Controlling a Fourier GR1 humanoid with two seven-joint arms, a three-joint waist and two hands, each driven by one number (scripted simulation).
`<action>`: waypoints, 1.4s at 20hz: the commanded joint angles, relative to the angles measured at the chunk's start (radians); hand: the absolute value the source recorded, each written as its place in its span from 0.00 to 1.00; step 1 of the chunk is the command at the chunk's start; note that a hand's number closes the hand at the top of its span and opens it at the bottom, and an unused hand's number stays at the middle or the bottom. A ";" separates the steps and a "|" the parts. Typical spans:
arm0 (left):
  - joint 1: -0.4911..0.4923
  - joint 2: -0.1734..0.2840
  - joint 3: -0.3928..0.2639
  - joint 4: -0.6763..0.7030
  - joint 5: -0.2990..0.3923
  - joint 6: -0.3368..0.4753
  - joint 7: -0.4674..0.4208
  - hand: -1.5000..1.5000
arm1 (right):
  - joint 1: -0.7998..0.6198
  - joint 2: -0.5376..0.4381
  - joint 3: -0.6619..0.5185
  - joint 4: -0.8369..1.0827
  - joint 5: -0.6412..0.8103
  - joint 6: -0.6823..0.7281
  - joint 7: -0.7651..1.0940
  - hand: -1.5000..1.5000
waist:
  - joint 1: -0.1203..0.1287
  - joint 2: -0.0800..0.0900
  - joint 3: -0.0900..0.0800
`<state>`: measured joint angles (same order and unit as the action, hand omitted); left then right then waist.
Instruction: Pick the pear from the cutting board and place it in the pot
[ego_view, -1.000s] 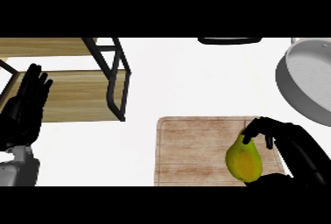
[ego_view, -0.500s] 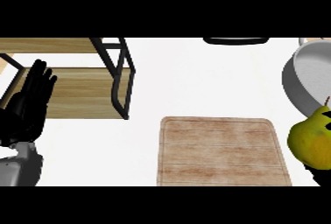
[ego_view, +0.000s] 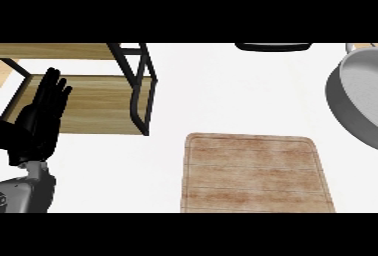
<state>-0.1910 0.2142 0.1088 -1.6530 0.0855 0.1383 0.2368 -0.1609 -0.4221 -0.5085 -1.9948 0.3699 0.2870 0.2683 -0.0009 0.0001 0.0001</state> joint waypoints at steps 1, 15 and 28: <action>0.031 0.024 0.026 -0.035 0.030 -0.043 0.006 0.50 | -0.066 -0.040 -0.053 0.179 -0.046 -0.010 -0.056 1.00 | 0.007 0.000 0.000; -0.004 -0.029 -0.022 0.007 -0.017 -0.015 -0.027 0.50 | -0.194 -0.207 0.008 0.832 0.384 -0.430 -0.429 1.00 | 0.032 0.010 0.002; -0.050 -0.015 -0.003 0.015 -0.014 -0.018 0.005 0.50 | -0.493 -0.256 -0.027 1.506 0.309 -0.383 -0.624 0.00 | 0.041 0.014 0.003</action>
<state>-0.2436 0.2047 0.1096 -1.6308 0.0757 0.1195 0.2479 -0.5998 -0.6688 -0.5129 -0.6352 0.7177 -0.1418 -0.2854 0.0359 0.0130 0.0028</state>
